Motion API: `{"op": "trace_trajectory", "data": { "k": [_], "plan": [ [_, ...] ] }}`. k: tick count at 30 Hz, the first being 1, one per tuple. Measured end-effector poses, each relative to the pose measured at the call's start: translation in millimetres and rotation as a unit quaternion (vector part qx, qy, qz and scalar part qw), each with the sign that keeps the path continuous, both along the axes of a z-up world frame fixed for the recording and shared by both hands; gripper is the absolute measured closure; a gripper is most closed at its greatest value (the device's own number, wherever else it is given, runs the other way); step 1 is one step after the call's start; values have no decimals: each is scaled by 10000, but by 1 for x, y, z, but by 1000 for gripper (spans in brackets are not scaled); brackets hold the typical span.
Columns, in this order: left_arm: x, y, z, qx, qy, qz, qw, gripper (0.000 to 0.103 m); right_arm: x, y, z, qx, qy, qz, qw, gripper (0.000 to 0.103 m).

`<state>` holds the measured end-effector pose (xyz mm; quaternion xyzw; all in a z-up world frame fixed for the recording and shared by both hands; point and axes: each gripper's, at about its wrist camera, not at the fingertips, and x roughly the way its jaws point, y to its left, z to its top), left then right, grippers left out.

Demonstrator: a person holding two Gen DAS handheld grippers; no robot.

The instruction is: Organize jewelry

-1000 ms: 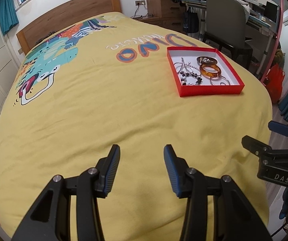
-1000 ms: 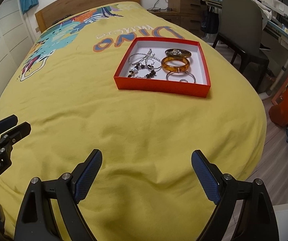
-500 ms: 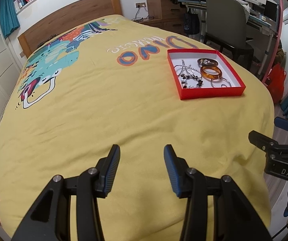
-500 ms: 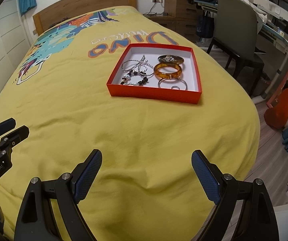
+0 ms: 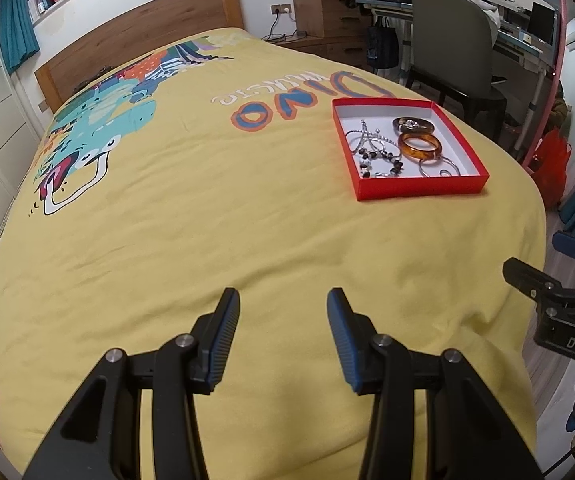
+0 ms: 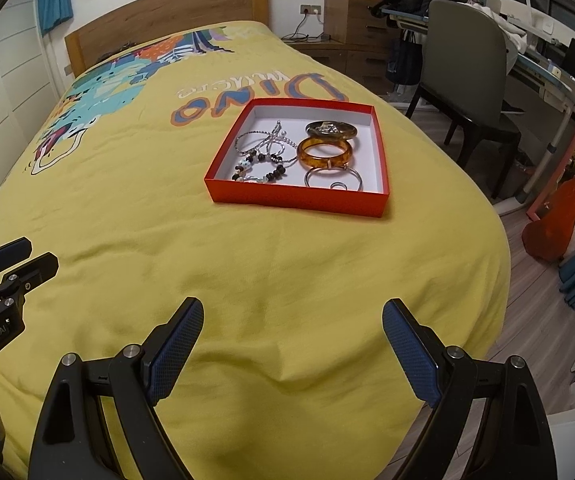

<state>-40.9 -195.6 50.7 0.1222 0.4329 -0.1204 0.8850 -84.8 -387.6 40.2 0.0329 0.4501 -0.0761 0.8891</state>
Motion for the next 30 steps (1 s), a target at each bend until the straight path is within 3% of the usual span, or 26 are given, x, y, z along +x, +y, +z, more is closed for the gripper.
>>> {"op": "trace_trajectory", "data": {
  "k": [30],
  "plan": [
    [4,3,-8,-27,111,-30,9999,60,4,1,-1,-66,33,63,10000,13]
  ]
}}
